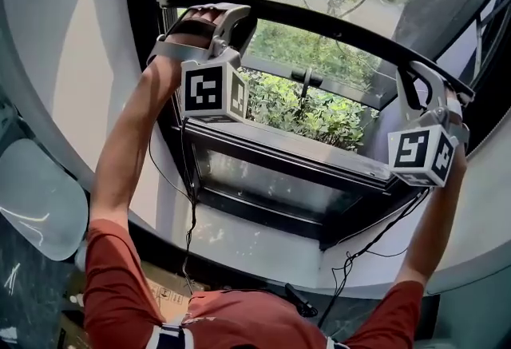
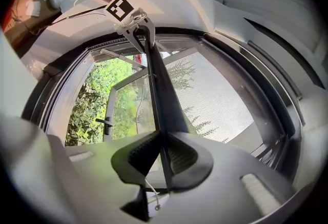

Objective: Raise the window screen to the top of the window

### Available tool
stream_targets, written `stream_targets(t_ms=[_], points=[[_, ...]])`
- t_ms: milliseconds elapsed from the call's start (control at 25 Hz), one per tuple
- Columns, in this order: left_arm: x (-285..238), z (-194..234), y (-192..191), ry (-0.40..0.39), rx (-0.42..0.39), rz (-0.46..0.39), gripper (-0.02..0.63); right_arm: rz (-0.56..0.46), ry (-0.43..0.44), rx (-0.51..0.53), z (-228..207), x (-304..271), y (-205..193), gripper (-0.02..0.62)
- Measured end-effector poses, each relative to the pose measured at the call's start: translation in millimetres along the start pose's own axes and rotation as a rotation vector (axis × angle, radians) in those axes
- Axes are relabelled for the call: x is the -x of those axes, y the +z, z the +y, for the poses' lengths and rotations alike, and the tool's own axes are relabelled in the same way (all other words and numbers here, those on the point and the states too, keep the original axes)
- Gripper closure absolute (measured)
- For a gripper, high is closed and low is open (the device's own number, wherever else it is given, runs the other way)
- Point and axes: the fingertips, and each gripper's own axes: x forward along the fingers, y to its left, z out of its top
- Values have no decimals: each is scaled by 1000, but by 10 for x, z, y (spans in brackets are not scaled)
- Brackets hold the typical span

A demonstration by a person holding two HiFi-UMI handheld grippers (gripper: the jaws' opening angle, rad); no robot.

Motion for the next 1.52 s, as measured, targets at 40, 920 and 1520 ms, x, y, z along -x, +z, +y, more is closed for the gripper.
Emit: stream_targets(t_ms=[40, 920, 1520], points=[[-19, 45, 4, 11, -3, 4, 538, -1, -7, 5, -44, -15, 9, 537], [-299, 1108, 124, 223, -58, 95, 537, 38, -293, 137, -1103, -192, 229, 534], [-476, 1891, 234, 383, -36, 58, 528, 105, -500, 239, -1883, -311, 382, 555]])
